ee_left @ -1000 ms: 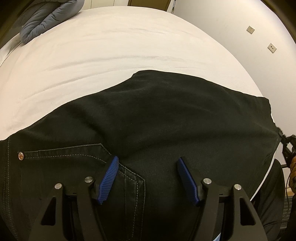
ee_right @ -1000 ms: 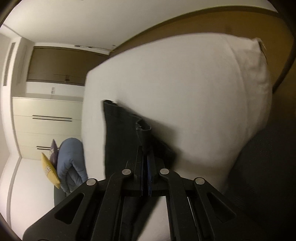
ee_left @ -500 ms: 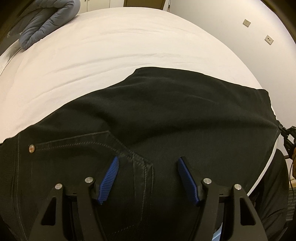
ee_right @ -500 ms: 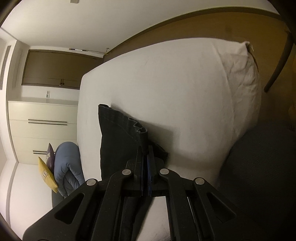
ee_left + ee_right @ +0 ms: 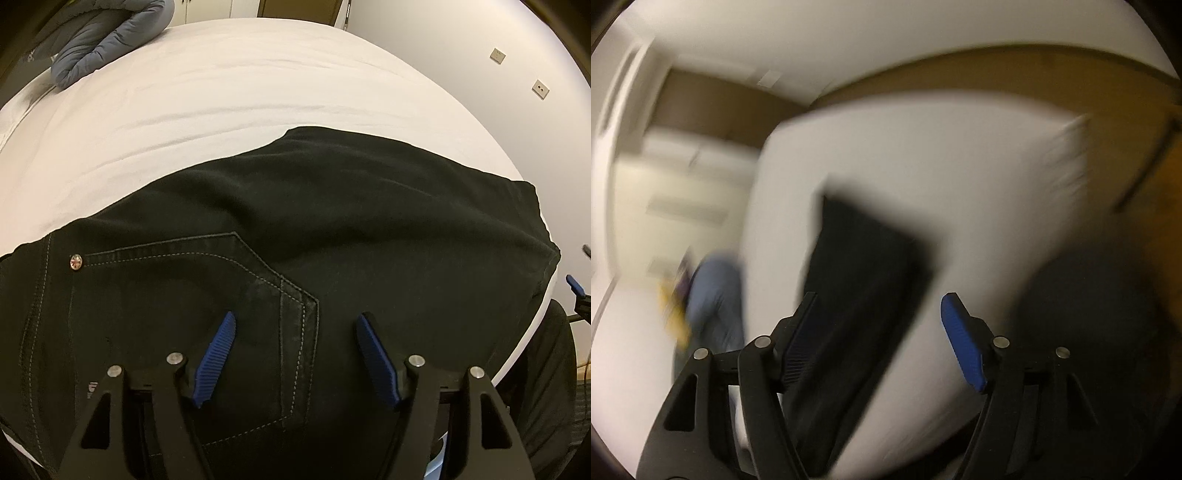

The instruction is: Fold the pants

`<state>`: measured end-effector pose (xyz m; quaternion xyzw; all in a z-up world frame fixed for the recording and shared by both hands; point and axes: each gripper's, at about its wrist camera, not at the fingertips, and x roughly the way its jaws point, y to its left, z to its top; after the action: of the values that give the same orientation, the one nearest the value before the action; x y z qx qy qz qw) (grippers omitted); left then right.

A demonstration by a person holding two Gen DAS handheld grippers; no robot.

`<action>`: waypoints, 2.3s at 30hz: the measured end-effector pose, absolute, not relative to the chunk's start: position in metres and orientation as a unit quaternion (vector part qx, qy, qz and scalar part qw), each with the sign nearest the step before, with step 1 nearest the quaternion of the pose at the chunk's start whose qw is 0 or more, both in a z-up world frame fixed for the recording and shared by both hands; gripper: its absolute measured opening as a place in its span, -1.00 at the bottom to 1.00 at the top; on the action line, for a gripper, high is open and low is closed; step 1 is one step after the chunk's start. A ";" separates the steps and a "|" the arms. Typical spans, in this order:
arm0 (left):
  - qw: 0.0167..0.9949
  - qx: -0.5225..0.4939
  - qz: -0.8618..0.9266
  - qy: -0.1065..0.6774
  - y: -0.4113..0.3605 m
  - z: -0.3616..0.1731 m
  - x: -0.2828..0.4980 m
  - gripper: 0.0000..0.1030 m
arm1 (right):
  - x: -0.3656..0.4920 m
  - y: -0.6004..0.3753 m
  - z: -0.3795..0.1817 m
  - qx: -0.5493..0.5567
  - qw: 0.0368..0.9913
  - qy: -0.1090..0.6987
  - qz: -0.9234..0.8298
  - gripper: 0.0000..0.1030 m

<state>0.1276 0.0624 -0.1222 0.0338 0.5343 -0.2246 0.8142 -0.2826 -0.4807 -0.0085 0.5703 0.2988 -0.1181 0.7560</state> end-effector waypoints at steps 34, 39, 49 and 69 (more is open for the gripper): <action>0.807 0.060 -0.234 0.539 0.052 -0.127 0.113 0.38 | -0.198 -0.318 -0.105 0.622 0.637 0.453 0.045 -0.97; 0.808 0.056 -0.231 0.539 0.048 -0.130 0.111 0.38 | -0.200 -0.317 -0.108 0.620 0.637 0.457 0.042 -0.97; 0.811 0.061 -0.209 0.543 0.029 -0.124 0.106 0.38 | -0.226 -0.348 -0.070 0.596 0.670 0.443 0.011 0.13; 0.811 0.075 -0.220 0.537 -0.041 -0.134 0.095 0.39 | -0.256 -0.476 -0.064 0.656 0.677 0.324 -0.082 -0.18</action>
<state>0.0954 -0.0414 -0.1336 0.0753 0.5373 -0.2195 0.8108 -0.2556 -0.4763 -0.0641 0.6561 0.3238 -0.0824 0.6767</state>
